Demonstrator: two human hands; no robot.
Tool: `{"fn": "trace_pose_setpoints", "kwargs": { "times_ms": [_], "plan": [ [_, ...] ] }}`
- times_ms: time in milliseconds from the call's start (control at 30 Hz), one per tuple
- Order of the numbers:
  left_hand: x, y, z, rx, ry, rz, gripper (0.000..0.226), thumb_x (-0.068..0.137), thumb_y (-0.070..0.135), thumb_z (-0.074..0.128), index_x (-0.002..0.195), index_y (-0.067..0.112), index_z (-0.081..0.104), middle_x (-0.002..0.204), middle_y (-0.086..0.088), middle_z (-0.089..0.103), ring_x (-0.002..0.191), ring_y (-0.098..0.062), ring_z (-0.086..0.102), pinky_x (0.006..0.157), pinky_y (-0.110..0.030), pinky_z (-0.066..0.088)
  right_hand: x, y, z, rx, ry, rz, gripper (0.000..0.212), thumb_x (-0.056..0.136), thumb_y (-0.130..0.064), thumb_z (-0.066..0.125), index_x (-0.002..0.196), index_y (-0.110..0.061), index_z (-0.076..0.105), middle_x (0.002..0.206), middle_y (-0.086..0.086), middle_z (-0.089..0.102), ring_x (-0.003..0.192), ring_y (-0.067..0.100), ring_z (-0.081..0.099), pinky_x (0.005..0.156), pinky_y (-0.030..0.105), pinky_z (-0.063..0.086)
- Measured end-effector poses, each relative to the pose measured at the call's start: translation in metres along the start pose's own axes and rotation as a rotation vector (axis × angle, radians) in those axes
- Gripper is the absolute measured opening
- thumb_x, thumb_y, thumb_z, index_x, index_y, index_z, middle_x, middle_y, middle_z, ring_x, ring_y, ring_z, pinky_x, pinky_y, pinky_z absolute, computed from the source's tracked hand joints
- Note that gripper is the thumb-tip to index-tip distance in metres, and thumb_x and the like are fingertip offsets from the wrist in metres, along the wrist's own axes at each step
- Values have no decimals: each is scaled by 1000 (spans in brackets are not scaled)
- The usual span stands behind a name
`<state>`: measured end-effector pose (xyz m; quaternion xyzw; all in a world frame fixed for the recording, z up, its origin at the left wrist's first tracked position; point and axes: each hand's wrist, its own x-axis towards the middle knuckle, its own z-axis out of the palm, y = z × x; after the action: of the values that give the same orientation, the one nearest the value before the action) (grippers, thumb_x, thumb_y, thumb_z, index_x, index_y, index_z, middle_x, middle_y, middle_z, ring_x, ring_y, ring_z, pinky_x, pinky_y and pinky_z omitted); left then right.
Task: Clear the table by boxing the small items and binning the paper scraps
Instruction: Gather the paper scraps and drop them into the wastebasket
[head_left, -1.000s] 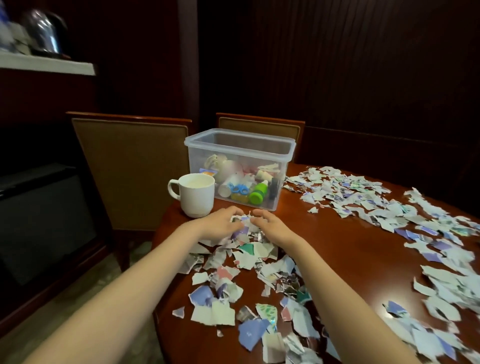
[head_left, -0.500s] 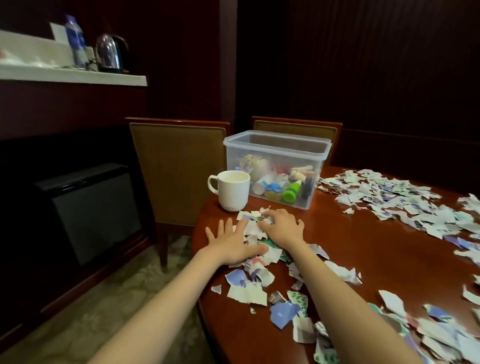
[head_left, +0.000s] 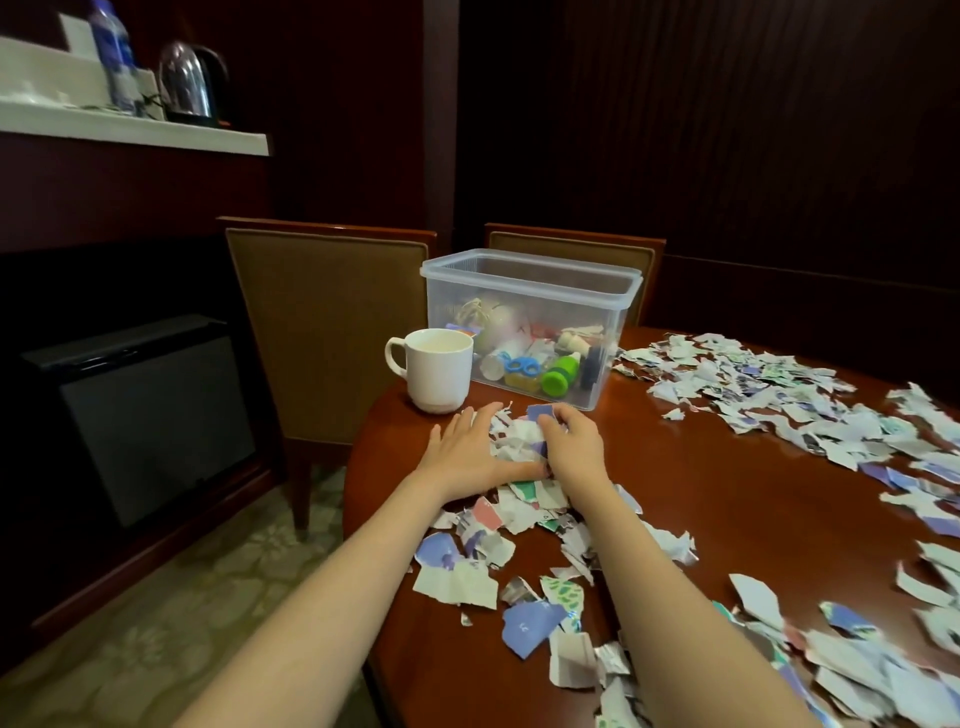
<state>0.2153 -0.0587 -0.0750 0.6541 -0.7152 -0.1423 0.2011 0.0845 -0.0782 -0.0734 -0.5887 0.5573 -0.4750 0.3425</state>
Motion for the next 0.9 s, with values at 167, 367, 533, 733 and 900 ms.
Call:
{"fn": "trace_pose_setpoints", "kwargs": {
  "times_ms": [167, 367, 533, 733, 900],
  "plan": [
    [14, -3, 1, -249, 45, 19, 76, 80, 64, 55, 142, 27, 32, 147, 2, 34, 136, -18, 31, 113, -42, 26, -3, -3, -7, 20, 113, 57, 35, 99, -14, 36, 128, -6, 52, 127, 12, 56, 100, 20, 49, 79, 25, 34],
    [30, 2, 4, -17, -8, 26, 64, 91, 60, 37, 145, 26, 32, 156, -5, 21, 145, -22, 14, 118, -42, 13, -7, -2, -9, -158, 230, 59, 34, 99, -18, 36, 123, -7, 56, 119, 12, 60, 104, 24, 56, 75, 27, 38],
    [39, -2, 7, -17, -23, 113, 47, 91, 54, 42, 126, 25, 56, 137, 3, 50, 128, -15, 42, 109, -41, 31, -3, 0, -7, -354, 160, 45, 35, 98, -28, 42, 125, -11, 55, 125, 12, 46, 111, 25, 49, 87, 30, 40],
    [32, -3, 4, -410, -24, 118, 26, 97, 33, 43, 102, 22, 66, 109, 2, 63, 108, -16, 55, 94, -32, 40, 0, 0, -5, -487, 54, 4, 28, 96, -27, 46, 114, -12, 60, 117, 9, 59, 104, 24, 53, 91, 39, 46],
    [20, 3, 3, -440, -147, 158, 52, 83, 49, 63, 128, 29, 47, 129, 7, 51, 121, -11, 46, 104, -33, 39, -4, -3, -8, -349, -26, -42, 19, 95, -16, 48, 107, -7, 61, 105, 11, 64, 85, 17, 52, 72, 30, 43]
  ]
}}
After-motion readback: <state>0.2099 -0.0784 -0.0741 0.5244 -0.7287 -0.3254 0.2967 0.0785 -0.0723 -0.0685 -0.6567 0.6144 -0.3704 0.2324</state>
